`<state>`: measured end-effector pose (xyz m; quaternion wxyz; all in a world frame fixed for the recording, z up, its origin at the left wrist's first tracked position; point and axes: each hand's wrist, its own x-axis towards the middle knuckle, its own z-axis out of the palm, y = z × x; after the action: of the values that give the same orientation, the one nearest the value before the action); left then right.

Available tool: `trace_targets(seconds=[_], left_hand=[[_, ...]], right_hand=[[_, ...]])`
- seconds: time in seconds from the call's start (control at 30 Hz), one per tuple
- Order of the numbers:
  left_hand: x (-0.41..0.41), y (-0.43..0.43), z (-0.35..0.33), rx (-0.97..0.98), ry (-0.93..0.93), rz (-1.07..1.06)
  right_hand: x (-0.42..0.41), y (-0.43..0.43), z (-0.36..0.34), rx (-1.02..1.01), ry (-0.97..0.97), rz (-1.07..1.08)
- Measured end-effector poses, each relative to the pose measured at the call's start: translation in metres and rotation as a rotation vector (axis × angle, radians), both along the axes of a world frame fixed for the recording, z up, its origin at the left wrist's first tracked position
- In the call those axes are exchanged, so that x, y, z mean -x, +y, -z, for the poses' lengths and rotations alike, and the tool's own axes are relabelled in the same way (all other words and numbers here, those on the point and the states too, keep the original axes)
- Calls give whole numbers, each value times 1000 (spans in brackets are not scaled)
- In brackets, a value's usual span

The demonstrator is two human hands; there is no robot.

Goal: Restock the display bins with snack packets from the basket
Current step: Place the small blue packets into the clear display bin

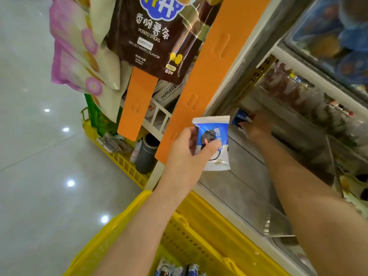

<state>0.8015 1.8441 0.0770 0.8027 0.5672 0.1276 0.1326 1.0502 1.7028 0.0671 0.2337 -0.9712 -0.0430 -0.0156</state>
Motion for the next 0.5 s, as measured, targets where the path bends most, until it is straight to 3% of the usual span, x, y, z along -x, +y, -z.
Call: trace_targets(seconds=[0.13,0.27,0.5], left_hand=[[-2,2,-1,12,-15,-8],[-3,2,-2,7,3,-5],[-2,4,-7,-18,43,-1]], right_hand=[[-5,12,6,75,-85,-115],[-5,10,4,537,-311,-179],[6,10,-10,429,-160,-143]])
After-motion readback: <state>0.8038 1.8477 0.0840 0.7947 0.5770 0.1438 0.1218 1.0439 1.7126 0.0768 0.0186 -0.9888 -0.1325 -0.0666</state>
